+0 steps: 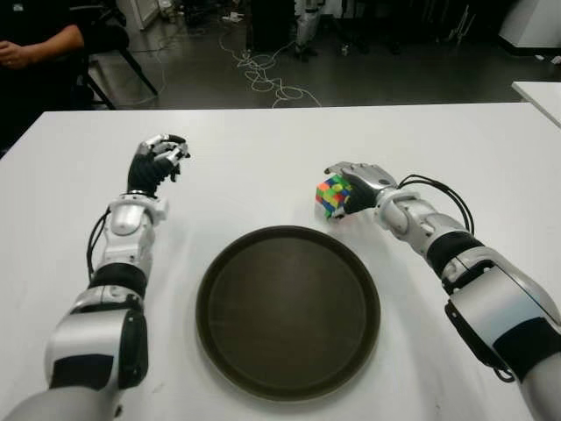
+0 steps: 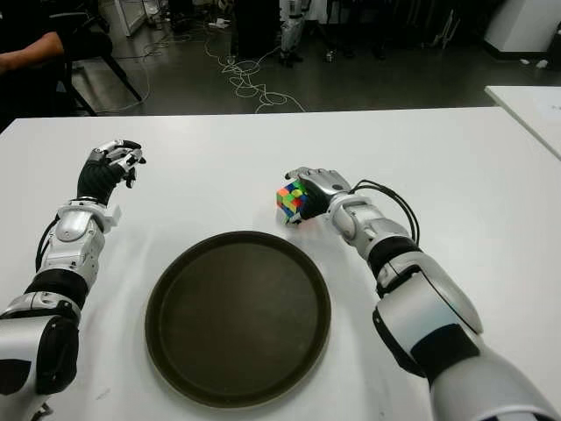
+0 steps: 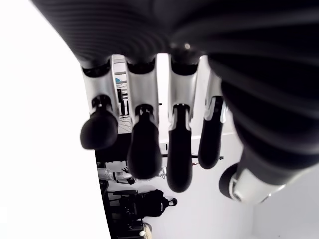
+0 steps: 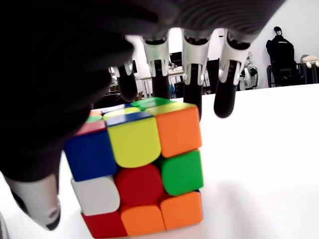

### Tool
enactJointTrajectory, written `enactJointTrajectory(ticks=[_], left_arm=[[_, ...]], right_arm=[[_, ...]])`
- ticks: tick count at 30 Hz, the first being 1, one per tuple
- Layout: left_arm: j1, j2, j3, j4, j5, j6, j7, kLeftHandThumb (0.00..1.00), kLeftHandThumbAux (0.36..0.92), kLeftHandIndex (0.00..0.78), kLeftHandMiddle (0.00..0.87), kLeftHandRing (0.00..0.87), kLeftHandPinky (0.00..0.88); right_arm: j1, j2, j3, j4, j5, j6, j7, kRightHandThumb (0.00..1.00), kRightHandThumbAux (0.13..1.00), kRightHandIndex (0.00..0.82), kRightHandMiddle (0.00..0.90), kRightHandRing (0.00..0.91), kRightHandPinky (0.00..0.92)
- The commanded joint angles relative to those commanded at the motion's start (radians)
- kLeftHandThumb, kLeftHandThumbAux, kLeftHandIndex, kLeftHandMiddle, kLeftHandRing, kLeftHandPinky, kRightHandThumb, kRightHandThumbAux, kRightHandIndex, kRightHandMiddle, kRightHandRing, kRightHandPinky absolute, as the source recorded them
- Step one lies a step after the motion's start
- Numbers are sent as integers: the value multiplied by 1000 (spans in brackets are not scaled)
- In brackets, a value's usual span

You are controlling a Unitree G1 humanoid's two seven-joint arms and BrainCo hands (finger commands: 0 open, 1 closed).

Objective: Pick up the Rubik's Cube and put it in the plate

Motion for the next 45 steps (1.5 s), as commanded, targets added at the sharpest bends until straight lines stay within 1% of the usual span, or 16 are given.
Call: enactJointTrajectory(ticks=[3,5,11,17,29,41,45], left_arm=[[0,0,1,2,-2,-3,-3,839,666,413,560,712,760],[0,0,0,3,-1,-4,-3,838,667,412,558,710,759],[-3,0,2,7,-4,0,-5,838,667,410,550,701,755],[-3,0,1,7,0,-2,-3,837,668,409,544,697,756],[-4,-2,3,8,-2,2,-1,836,669,403,544,693,752],[-4,-1,3,8,-1,7,7,837,669,405,546,693,756],[-3,-2,5,7,-4,6,3,836,669,405,546,693,755]], right_arm=[[1,2,-3,0,4,-2,4,0,683,168,184,195,180],[3,2,-4,-1,5,-7,2,0,686,175,190,199,188],[6,3,-3,-2,4,-21,-4,0,694,203,224,243,257],[6,6,1,-1,-1,-17,-2,0,687,190,200,217,213],[11,14,12,1,-8,-12,-12,0,698,194,213,234,242],[16,20,12,0,-2,-19,-15,0,712,214,215,225,216],[18,21,13,-1,-4,-24,-25,0,718,225,232,243,244]])
